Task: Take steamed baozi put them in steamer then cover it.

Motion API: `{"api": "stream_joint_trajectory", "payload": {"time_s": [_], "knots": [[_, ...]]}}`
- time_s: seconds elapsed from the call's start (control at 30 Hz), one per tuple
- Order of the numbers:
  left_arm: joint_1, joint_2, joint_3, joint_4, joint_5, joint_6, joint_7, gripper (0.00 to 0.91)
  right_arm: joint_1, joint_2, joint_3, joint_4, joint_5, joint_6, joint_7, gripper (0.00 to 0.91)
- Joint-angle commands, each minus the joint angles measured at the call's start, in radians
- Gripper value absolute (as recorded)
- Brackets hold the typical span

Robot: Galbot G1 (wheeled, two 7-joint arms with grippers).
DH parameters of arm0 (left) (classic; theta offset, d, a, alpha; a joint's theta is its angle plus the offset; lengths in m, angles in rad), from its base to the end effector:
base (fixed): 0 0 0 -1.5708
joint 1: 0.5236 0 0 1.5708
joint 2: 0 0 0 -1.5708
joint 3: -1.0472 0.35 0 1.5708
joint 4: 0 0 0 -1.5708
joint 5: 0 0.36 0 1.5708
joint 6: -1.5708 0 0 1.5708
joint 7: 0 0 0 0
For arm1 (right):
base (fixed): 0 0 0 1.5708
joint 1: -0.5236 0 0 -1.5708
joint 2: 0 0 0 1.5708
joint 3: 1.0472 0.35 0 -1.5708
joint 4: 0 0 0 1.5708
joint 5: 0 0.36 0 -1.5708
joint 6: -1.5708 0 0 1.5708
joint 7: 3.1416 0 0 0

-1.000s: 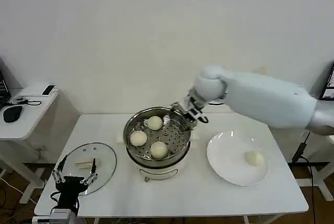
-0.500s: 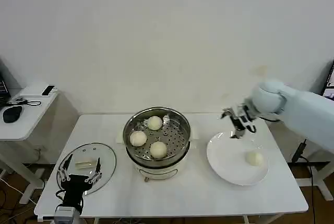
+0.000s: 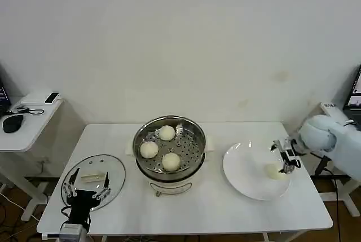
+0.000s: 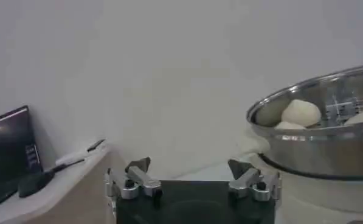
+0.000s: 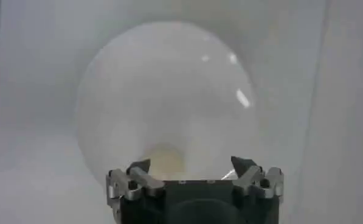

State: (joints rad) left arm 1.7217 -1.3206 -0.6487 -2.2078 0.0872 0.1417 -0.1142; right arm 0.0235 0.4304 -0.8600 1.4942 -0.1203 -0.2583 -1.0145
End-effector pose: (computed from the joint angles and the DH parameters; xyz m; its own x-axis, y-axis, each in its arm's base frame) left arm 0.1476 0.0686 -0.2752 -0.9871 -0.1068 0.1192 -0.0559 0.9279 0.3686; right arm 0.4515 -0.1960 -0.1706 -0.2621 -0.0163 0.9649 -0.9604 -0.0933 -0.2624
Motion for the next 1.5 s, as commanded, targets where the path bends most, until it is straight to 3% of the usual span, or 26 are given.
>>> {"api": "stream_joint_trajectory", "payload": {"time_s": [0.03, 0.77, 0.93, 1.27, 1.5], "knots": [[-0.002, 0.0, 0.003, 0.002, 0.002, 0.003, 0.001, 0.907, -0.15, -0.015, 0.096, -0.054, -0.035, -0.007, -0.001, 0.907], [0.004, 0.002, -0.019, 0.008, 0.0, 0.005, 0.002, 0.907, -0.206, 0.186, 0.191, -0.283, -0.099, 0.004, 0.039, 0.907], [0.006, -0.001, -0.021, 0.006, 0.0, 0.004, 0.002, 0.907, -0.206, 0.21, 0.193, -0.299, -0.11, -0.001, 0.046, 0.816], [0.007, -0.004, -0.02, 0.004, 0.0, 0.004, 0.001, 0.907, -0.207, 0.213, 0.196, -0.305, -0.115, -0.011, 0.042, 0.705], [0.008, -0.006, -0.019, -0.001, 0.001, 0.004, 0.001, 0.907, -0.145, 0.164, 0.162, -0.234, -0.066, -0.029, 0.021, 0.705]]}}
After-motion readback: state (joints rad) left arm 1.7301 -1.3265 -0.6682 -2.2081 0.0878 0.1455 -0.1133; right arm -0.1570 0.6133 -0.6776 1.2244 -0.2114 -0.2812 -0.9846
